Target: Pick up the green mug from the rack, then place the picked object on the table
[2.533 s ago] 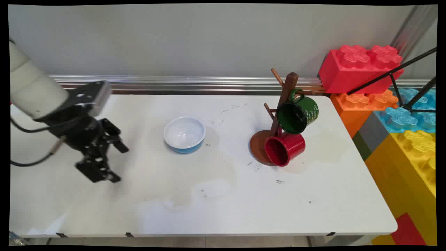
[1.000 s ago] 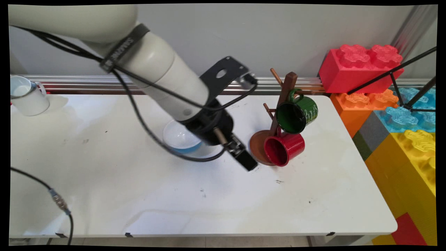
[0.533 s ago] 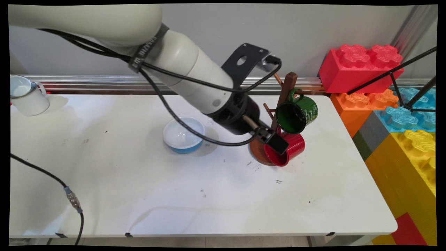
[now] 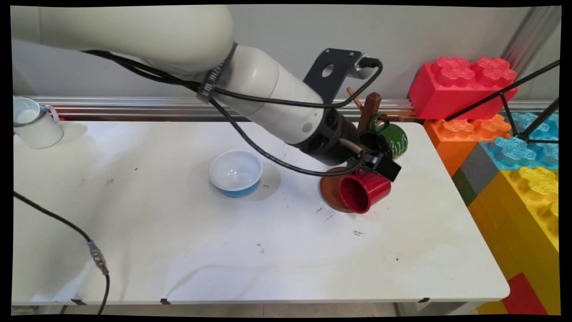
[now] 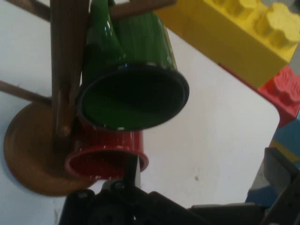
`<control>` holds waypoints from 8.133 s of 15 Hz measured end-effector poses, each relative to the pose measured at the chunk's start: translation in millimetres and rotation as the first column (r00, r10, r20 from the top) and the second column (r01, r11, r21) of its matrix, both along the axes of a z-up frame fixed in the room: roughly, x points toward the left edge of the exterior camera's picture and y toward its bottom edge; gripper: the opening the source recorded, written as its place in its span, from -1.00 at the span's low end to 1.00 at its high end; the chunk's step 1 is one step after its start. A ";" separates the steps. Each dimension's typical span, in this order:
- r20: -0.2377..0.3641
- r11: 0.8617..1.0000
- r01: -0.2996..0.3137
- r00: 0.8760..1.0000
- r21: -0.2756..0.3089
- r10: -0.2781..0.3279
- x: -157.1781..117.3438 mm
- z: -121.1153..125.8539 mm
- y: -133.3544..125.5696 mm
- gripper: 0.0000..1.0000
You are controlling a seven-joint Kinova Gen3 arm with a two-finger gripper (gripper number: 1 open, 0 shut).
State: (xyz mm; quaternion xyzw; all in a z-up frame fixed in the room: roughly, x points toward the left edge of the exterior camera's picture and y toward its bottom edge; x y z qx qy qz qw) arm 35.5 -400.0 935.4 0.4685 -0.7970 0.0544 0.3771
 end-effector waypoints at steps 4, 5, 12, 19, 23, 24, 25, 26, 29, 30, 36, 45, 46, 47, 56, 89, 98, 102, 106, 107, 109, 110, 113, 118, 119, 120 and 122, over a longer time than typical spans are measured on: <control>-0.038 0.999 -0.047 0.998 -0.002 0.047 -9.0 -5.5 -4.7 1.00; -0.046 0.998 -0.058 0.997 -0.001 0.058 -10.9 -7.4 -5.7 1.00; -0.092 0.993 -0.117 0.989 0.004 0.117 -20.3 -20.0 -12.3 1.00; -0.138 0.985 -0.175 0.975 -0.004 0.173 -29.3 -29.5 -22.2 1.00; -0.157 0.976 -0.217 0.964 0.008 0.216 -33.8 -33.8 -25.8 1.00; -0.164 0.972 -0.235 0.958 0.017 0.235 -35.0 -35.3 -26.1 1.00; -0.169 0.968 -0.249 0.953 0.026 0.250 -35.7 -36.7 -26.3 1.00; -0.172 0.966 -0.258 0.950 0.032 0.259 -36.1 -37.7 -26.0 1.00; -0.189 0.954 -0.294 0.935 0.059 0.300 -37.2 -41.3 -24.7 1.00; -0.195 0.951 -0.302 0.931 0.066 0.309 -37.7 -42.0 -24.2 1.00; -0.263 0.935 -0.337 0.897 0.108 0.354 -40.1 -45.4 -22.3 1.00; -0.347 0.923 -0.357 0.855 0.146 0.386 -35.7 -51.0 -17.8 1.00; -0.353 0.922 -0.357 0.852 0.147 0.387 -35.2 -51.9 -17.4 1.00; -0.358 0.922 -0.358 0.849 0.149 0.388 -34.6 -52.6 -17.1 1.00; -0.388 0.918 -0.365 0.832 0.155 0.396 -31.7 -56.6 -16.6 1.00; -0.452 0.944 -0.298 0.829 0.144 0.330 -22.3 -44.9 -4.9 -1.00; -0.487 0.961 -0.231 0.828 0.154 0.277 -26.5 -33.6 6.6 -1.00; -0.478 0.967 -0.192 0.843 0.165 0.249 -23.3 -30.5 16.5 -1.00; -0.438 0.977 -0.144 0.876 0.158 0.200 -17.0 -25.4 25.2 -1.00; -0.424 0.979 -0.132 0.886 0.153 0.186 -14.6 -23.4 27.0 -1.00; -0.382 0.985 -0.101 0.912 0.139 0.148 -8.5 -17.7 31.2 -1.00; -0.363 0.987 -0.088 0.922 0.133 0.131 -5.6 -15.0 33.1 -1.00; -0.297 0.993 -0.036 0.953 0.110 0.067 3.4 -5.2 39.6 -1.00; -0.183 0.995 0.028 0.983 0.096 -0.010 18.9 6.6 47.0 -1.00; -0.146 0.995 0.045 0.989 0.092 -0.031 23.9 9.2 48.0 -1.00; -0.113 0.994 0.059 0.992 0.088 -0.049 28.4 11.2 48.4 -1.00; -0.036 0.993 0.090 0.996 0.083 -0.087 38.9 14.4 48.3 -1.00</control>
